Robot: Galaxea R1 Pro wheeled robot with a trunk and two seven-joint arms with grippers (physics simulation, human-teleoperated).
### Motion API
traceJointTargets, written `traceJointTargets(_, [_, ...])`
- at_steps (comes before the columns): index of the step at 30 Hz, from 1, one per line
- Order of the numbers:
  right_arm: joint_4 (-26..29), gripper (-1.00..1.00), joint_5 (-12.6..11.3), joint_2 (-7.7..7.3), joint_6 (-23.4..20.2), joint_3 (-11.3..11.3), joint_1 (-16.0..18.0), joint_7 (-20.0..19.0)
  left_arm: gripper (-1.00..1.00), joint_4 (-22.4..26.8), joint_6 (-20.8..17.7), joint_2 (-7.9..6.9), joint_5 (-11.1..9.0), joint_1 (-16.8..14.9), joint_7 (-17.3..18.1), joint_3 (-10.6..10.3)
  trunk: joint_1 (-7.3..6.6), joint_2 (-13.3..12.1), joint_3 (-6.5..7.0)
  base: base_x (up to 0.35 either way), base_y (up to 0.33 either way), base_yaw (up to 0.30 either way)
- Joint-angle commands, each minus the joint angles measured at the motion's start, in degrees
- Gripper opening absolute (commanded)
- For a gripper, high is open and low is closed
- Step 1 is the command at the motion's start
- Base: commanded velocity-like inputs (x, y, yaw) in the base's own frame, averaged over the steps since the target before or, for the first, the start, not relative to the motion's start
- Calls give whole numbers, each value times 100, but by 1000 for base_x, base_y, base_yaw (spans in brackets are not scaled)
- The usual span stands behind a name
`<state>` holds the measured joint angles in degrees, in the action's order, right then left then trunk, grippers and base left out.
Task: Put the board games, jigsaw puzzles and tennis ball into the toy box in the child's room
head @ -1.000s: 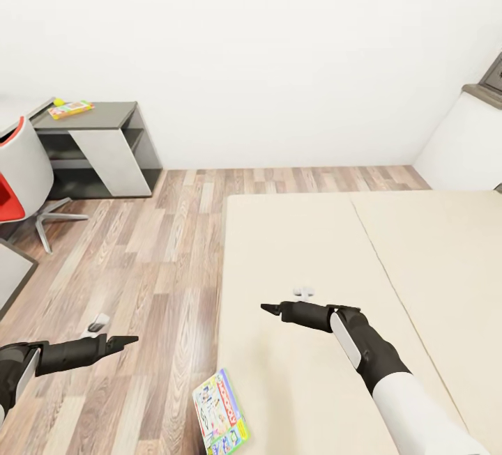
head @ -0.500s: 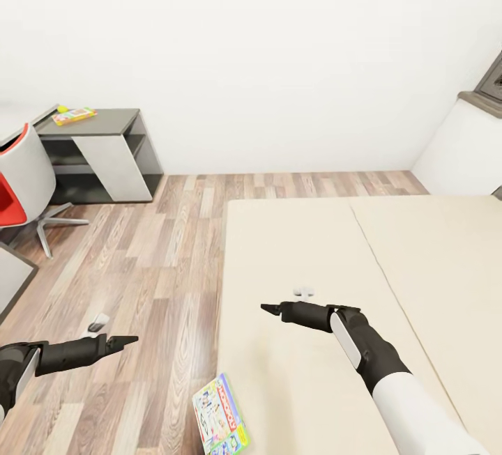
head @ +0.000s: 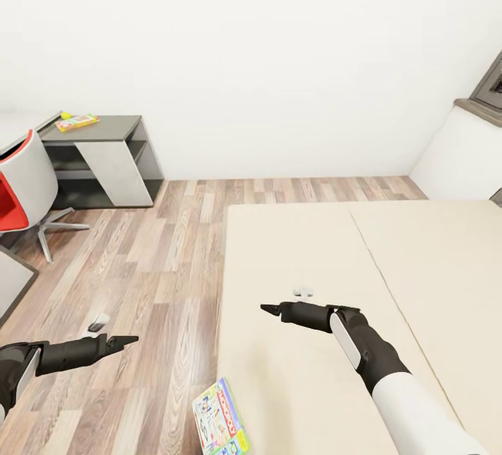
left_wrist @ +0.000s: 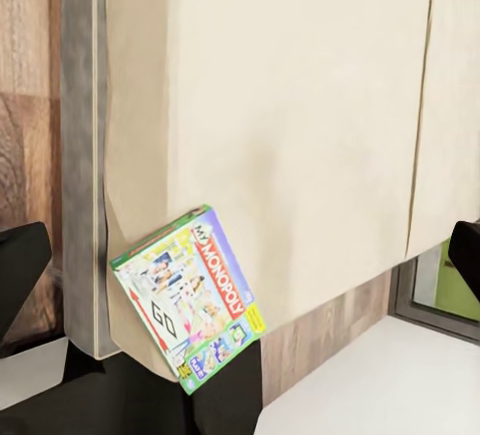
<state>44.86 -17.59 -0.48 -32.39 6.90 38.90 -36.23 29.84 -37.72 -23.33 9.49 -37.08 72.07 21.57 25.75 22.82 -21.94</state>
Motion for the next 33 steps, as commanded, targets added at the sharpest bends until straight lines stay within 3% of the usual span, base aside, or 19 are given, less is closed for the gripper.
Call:
traceJointTargets(1, [5,100,-42,-5,-40,13,4,11,100,4,-60,7,61,-7,46,37,3,10,0,0,0,0])
traceJointTargets(19, [-31,100,-40,-9,-38,13,4,24,100,4,-60,10,69,-4,-27,38,3,10,170,0,0,0])
traceJointTargets(33, [-39,100,-49,-6,131,14,4,167,100,4,-60,22,62,-10,-834,40,3,10,303,0,0,0])
